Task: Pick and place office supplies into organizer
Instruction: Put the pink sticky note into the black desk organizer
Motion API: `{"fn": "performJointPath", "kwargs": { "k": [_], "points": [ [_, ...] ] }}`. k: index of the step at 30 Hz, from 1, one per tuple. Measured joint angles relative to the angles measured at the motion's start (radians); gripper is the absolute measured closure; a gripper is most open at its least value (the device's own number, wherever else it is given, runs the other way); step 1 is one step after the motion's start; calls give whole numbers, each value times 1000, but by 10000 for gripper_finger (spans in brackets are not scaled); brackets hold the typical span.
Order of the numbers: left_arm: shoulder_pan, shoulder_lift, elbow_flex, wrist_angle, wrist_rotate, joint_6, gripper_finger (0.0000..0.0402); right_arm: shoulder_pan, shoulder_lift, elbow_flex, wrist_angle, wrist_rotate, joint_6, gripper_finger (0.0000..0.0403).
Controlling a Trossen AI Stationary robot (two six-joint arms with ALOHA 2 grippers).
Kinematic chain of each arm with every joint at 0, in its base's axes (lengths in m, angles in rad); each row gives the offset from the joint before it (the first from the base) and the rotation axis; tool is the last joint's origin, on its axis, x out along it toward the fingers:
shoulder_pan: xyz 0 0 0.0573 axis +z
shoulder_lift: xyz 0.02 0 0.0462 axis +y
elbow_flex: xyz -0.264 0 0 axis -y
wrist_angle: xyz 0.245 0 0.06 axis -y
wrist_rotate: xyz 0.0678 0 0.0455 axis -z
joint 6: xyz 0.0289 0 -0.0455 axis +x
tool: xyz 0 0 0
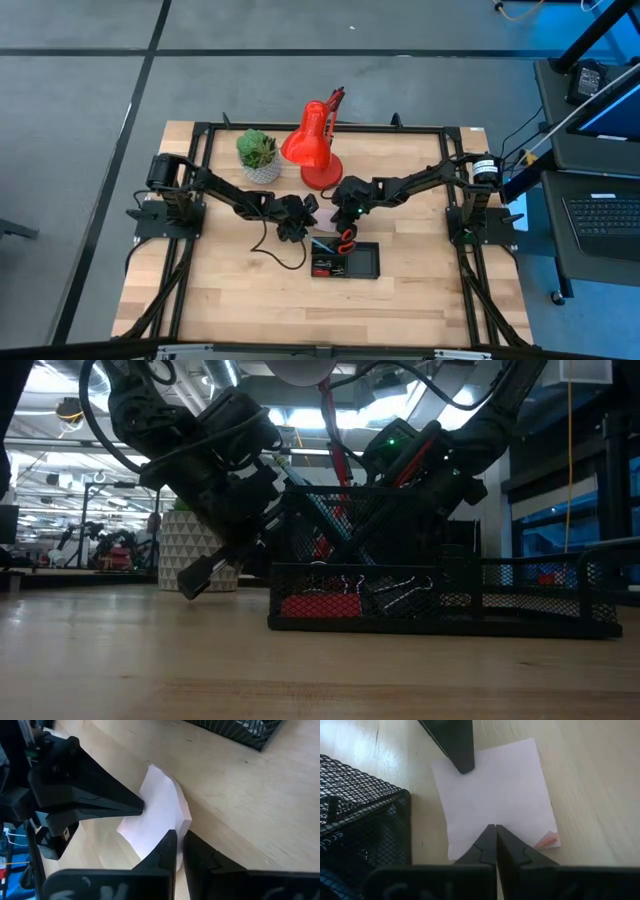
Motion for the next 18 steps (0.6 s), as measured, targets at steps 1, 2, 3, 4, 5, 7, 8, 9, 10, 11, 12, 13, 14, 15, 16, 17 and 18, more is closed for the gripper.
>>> {"fn": "performJointPath", "kwargs": {
  "k": [1, 2, 3, 4, 5, 7, 8, 9, 10, 11, 12, 13, 14, 15, 16, 17, 18],
  "points": [
    [0, 0, 0, -3, 0, 0, 392, 0, 0, 0, 3, 1, -2, 396],
    [0, 0, 0, -6, 0, 0, 392, 0, 0, 0, 5, 1, -13, 393],
    [0, 0, 0, -10, 0, 0, 392, 0, 1, 0, 7, 2, -23, 389],
    [0, 0, 0, -11, 0, 0, 392, 0, 1, 0, 8, 2, -28, 385],
    [0, 0, 0, -13, 0, 0, 391, 0, 1, 0, 10, 2, -33, 380],
    [0, 0, 0, -15, -1, 0, 391, 0, 1, 0, 13, 2, -47, 369],
    [0, 0, 0, -17, -2, -1, 391, 0, 1, 0, 16, 2, -48, 363],
    [0, 0, 0, -18, -2, -1, 392, 0, 1, 0, 19, 1, -48, 357],
    [0, 0, 0, -20, -2, -1, 393, 0, 1, 0, 22, 2, -48, 350],
    [0, 0, 0, -22, -4, -3, 393, 0, 1, 0, 25, 2, -48, 342],
    [0, 0, 0, -25, -5, -3, 393, 0, 1, 0, 27, 2, -51, 334],
    [0, 0, 1, -27, -5, -3, 392, 0, 1, 0, 30, 2, -52, 325],
    [0, 0, 1, -28, -5, -3, 392, 0, 1, 0, 32, 3, -52, 317],
    [0, 0, 1, -29, -6, -4, 392, 0, 1, 0, 34, 5, -53, 308],
    [0, 0, 1, -29, -7, -4, 393, 0, 1, 0, 36, 9, -53, 298],
    [0, 0, 1, -30, -8, -3, 393, 0, 1, 0, 37, 14, -54, 288],
    [0, 0, 1, -30, -9, -4, 393, 1, 0, 0, 37, 16, -54, 278]
  ]
}}
